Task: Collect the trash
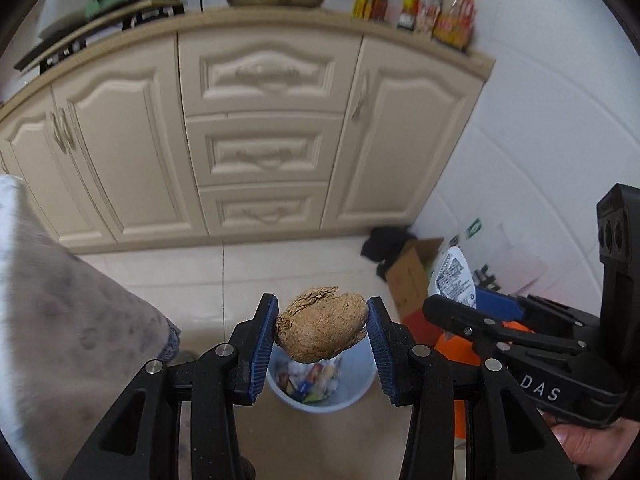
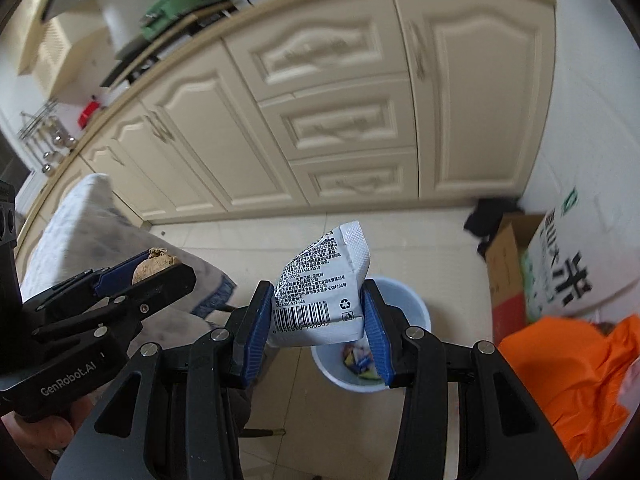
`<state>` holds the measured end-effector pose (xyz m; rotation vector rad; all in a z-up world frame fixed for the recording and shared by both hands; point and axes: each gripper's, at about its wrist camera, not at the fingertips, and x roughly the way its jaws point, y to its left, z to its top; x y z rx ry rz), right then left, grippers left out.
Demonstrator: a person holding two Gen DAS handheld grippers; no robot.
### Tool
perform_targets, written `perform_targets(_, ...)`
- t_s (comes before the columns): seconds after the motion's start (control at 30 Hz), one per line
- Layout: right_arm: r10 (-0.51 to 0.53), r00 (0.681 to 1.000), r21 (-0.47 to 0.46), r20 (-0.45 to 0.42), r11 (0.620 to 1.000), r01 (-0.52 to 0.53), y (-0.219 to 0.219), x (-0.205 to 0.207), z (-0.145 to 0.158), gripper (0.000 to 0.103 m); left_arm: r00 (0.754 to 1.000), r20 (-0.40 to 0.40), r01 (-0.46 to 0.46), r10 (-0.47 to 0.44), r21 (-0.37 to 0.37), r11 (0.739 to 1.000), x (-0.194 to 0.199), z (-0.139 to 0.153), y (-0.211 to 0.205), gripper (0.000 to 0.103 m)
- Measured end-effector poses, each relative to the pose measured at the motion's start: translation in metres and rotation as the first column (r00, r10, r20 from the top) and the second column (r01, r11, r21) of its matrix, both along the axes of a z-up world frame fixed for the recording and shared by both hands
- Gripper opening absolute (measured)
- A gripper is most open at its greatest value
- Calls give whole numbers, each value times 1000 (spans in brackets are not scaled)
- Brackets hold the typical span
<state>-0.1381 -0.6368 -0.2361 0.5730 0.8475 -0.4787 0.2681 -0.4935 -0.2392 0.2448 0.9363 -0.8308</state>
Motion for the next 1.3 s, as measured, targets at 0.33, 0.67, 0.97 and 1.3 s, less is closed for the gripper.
perform_targets(0.33, -60, 996, 121, -63, 990, 67, -47, 11, -67, 65, 995, -96, -5, 14, 98, 995, 53, -66, -86, 44)
perform_targets(0.67, -229, 973, 111, -40, 966, 232, -58, -22, -60, 103, 997, -29, -63, 67, 127, 990, 45, -59, -97, 102)
perform_targets(0.97, -259, 965, 51, 35, 965, 257, -37, -40, 6, 103, 996, 73, -50, 47, 39, 998, -22, 16, -46, 102)
perform_targets(1.3, -170, 962, -53, 213, 981, 185, 46, -37, 118, 103, 947, 279, -135, 157, -96, 986, -95, 117, 90, 102)
